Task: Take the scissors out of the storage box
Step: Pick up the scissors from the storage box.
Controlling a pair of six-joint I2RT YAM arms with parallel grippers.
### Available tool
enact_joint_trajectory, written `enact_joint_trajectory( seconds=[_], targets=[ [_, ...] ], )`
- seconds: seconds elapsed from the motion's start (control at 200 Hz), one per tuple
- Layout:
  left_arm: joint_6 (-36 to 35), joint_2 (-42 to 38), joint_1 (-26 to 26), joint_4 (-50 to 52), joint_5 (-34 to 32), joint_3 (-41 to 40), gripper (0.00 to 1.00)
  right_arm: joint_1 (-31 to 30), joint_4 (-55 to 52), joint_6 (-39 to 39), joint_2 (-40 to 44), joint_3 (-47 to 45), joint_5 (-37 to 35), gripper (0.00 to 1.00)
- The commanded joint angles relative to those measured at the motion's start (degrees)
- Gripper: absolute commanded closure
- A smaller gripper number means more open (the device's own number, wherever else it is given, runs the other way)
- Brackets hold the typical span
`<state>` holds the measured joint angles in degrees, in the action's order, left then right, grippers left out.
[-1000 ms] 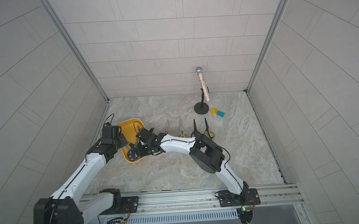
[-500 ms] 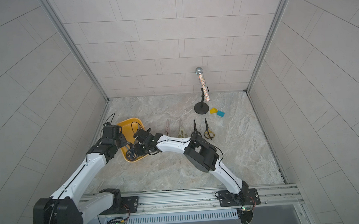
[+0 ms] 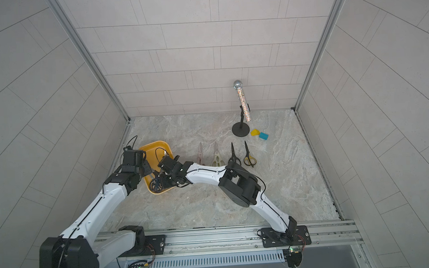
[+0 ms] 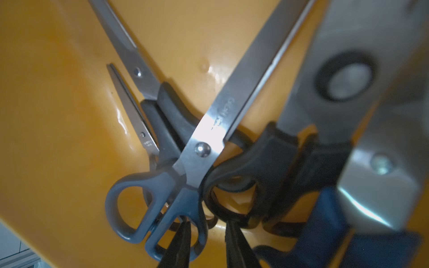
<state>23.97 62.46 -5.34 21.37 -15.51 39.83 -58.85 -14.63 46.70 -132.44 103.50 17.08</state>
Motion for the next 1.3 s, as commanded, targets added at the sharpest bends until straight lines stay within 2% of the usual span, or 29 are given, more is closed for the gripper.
enact_joint_trajectory(
  seconds=[0.0,0.2,0.435,0.76,1.296],
  targets=[
    [-0.1,-0.8,-0.4,1.3,-0.7,1.3,1.00,-0.4,-3.4,-0.4,-2.6,1.2,-1.8,0.71],
    [-0.2,-0.9,-0.4,1.6,-1.0,1.5,1.00,-0.4,-3.6,-0.3,-3.6,2.8,-3.2,0.81],
    [-0.5,-0.9,-0.4,1.9,-1.8,1.6,1.00,0.2,-3.9,-2.0,-0.7,2.4,-4.5,1.00],
    [-0.9,0.7,-0.5,3.3,-3.2,2.4,1.00,0.4,-3.7,-6.2,8.7,-2.7,-6.4,1.00],
    [-1.4,2.8,-0.3,4.3,-3.1,3.4,1.00,0.7,-3.6,-8.8,12.8,-3.2,-5.4,1.00]
  ],
)
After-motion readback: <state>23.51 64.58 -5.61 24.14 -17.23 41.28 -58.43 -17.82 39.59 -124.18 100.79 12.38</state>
